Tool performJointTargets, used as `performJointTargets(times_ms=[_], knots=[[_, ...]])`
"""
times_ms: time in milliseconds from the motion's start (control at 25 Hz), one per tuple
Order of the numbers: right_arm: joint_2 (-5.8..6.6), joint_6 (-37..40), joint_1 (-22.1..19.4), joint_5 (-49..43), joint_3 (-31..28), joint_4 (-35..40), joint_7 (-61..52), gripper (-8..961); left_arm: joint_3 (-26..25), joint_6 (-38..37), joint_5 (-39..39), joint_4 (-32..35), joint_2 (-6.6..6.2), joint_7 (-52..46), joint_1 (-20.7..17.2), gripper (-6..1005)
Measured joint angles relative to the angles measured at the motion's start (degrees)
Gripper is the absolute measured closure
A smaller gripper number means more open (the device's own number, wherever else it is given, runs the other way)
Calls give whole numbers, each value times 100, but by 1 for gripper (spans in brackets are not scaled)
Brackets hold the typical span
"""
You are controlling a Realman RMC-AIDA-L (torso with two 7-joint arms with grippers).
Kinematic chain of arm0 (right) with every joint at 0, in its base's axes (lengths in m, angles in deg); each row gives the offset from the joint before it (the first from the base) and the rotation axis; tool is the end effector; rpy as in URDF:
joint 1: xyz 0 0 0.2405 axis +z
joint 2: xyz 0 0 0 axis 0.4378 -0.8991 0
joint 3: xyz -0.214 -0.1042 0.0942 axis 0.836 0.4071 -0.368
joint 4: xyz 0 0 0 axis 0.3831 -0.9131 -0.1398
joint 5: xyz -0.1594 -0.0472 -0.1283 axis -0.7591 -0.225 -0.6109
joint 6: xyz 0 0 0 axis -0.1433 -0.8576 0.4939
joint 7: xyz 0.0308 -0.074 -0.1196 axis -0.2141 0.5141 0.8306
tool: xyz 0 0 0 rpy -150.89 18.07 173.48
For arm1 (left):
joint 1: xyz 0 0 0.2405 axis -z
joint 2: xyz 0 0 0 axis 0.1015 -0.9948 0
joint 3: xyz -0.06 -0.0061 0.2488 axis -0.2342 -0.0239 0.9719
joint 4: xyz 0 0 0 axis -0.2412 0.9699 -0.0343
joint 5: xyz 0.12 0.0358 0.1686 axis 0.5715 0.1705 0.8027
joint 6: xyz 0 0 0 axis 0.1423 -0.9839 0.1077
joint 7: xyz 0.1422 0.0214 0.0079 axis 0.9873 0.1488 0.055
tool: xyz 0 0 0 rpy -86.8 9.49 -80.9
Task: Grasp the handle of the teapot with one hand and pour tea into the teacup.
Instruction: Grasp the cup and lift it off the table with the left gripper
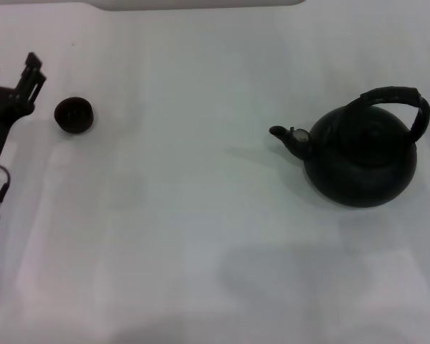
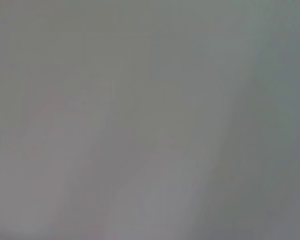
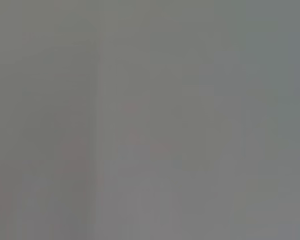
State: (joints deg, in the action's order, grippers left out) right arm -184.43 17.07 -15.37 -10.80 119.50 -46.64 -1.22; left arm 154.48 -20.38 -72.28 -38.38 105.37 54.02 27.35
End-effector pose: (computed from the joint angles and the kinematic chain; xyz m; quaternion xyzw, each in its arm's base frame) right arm 0.3590 0.2522 0.0099 -0.6865 0.1875 0.3126 0.6291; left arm -0.3385 0.2953 -0.0323 -0.6558 -0.3425 -0.3695 0.5622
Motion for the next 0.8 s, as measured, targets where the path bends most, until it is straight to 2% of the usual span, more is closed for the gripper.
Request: performJointTargets(times_ms=[160,400,560,640,680,720,800], knots=[[7,-3,-1,0,0,0,0,185,1,421,291,-261,-50,-715,335,183],[9,-4,6,0,0,0,0,185,1,984,1263,-1260,-60,-2244,1109,183],[9,-11,32,5,-1,0,0,185,0,1192,2116,-1977,-61,-3197,1631,182],[9,-19,37,8,0,0,0,185,4,1253,2862,-2466,-60,-3867,2015,182],[9,-19,37,8,0,0,0,185,4,1253,2862,-2466,-60,-3867,2015,182],[9,-23,40,9,0,0,0,184,6,1268,3427,-2824,-60,-4444,2245,182],[9,-28,41,9,0,0,0,184,7,1265,3941,-3133,-60,-4935,2433,182]])
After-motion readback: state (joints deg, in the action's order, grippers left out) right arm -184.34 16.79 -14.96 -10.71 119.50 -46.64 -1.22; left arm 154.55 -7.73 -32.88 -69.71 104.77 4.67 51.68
